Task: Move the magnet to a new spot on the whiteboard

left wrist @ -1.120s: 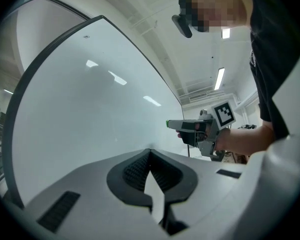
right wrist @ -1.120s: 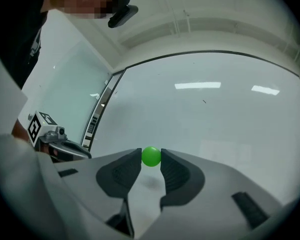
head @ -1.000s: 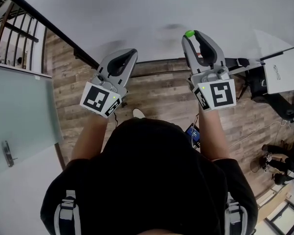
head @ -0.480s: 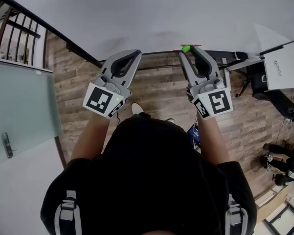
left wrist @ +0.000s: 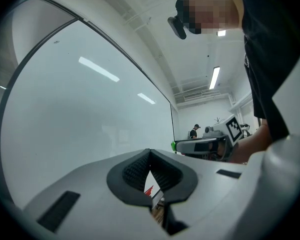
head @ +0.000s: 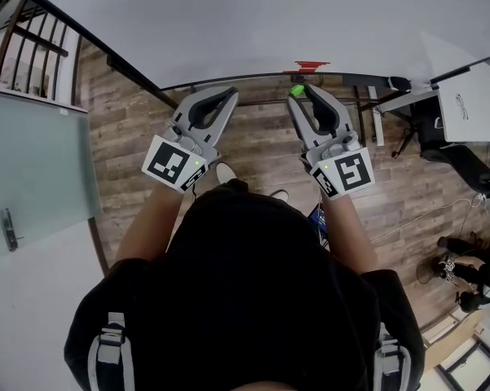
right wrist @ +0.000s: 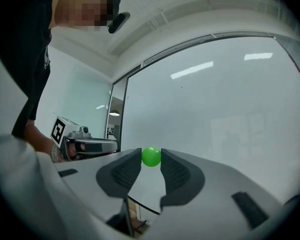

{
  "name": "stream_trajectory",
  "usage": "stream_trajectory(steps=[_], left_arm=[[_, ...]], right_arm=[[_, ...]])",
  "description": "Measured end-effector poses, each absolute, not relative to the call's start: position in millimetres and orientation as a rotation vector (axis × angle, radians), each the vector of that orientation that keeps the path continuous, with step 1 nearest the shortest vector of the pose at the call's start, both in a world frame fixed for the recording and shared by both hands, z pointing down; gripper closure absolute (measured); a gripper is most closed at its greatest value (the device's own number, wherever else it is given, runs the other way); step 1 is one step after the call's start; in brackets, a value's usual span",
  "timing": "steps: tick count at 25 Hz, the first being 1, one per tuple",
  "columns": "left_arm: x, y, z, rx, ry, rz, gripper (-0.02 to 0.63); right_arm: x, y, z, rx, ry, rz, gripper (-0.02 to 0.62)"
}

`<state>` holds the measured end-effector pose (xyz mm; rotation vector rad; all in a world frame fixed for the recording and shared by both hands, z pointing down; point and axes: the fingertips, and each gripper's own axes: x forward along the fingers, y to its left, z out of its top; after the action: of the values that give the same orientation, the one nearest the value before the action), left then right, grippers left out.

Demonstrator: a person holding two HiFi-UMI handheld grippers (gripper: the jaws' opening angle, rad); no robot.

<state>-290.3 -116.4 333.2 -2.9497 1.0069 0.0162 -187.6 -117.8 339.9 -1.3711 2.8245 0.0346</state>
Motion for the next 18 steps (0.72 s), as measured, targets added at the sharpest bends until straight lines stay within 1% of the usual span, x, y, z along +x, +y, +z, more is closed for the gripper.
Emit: stream_trajectory(steps=[4, 10, 18], left_arm=[[-281, -107, 344, -2.953, 1.027, -0.014, 0.604], [-286, -96, 347, -2.961, 1.074, -0.028, 0.604], [-263, -92, 347, -2.959, 1.069, -0.048, 0.604]], right_arm=[[-178, -108, 345, -1.354, 2.840, 0.044, 0.477], [-181, -94, 344, -1.342, 2.874, 0.074, 0.477], [-161, -94, 347, -1.329, 2.884, 0.068, 0.477]])
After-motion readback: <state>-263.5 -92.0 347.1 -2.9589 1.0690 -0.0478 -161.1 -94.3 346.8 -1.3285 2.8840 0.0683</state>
